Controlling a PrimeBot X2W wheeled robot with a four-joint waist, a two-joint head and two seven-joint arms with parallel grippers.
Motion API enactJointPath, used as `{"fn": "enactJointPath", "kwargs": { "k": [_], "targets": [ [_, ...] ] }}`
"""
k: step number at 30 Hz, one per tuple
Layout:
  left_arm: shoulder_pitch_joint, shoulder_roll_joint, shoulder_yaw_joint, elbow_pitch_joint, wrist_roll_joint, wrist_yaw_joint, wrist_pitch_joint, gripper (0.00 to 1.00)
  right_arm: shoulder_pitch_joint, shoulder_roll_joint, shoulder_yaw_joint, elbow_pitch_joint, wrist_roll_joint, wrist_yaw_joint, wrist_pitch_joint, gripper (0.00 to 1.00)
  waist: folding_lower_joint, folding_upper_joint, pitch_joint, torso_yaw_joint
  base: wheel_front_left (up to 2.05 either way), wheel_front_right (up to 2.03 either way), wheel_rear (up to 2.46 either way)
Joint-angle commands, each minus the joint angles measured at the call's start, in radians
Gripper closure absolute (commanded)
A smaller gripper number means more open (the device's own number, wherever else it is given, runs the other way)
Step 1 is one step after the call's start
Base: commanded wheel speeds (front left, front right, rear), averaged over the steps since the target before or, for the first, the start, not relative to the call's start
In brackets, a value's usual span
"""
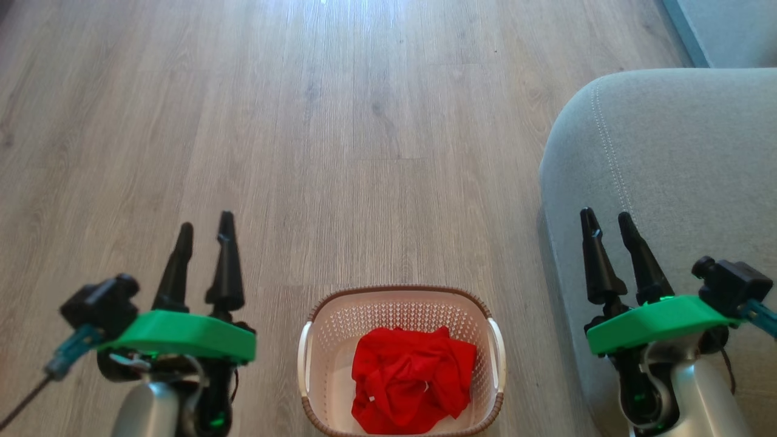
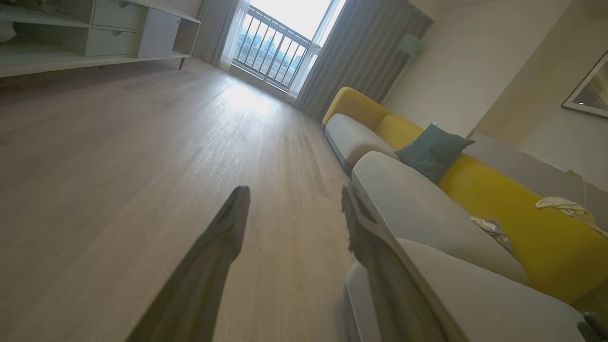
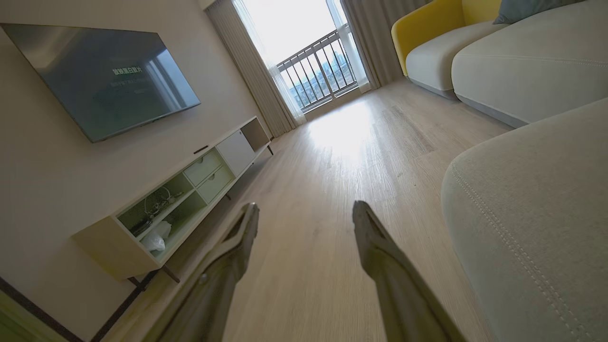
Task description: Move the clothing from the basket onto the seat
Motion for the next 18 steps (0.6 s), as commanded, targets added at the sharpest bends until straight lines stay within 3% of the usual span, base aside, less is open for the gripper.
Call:
{"fn": "enactJointPath", "kwargs": {
  "k": [1,10,18],
  "targets": [
    [-0.040,0.020,-0.005,-0.044,0.049,0.020,-0.017,0.00,-0.055,-0.010,0.020,-0.031,-0.033,0.000,-0.017,0.00,0.0000,0.0000,-0.001,0.000,0.00,0.00,0.00],
    [-0.044,0.099,-0.146,0.022,0.206,0.154,-0.043,0.00,-0.060,-0.011,0.037,0.037,-0.115,0.000,-0.044,0.00,0.0000,0.0000,-0.005,0.000,0.00,0.00,0.00],
    [-0.068,0.154,-0.267,0.063,0.281,0.267,-0.067,0.00,-0.063,-0.011,0.046,0.103,-0.204,0.000,-0.067,0.00,0.0000,0.0000,-0.010,0.002,0.00,0.00,0.00]
  ]
}}
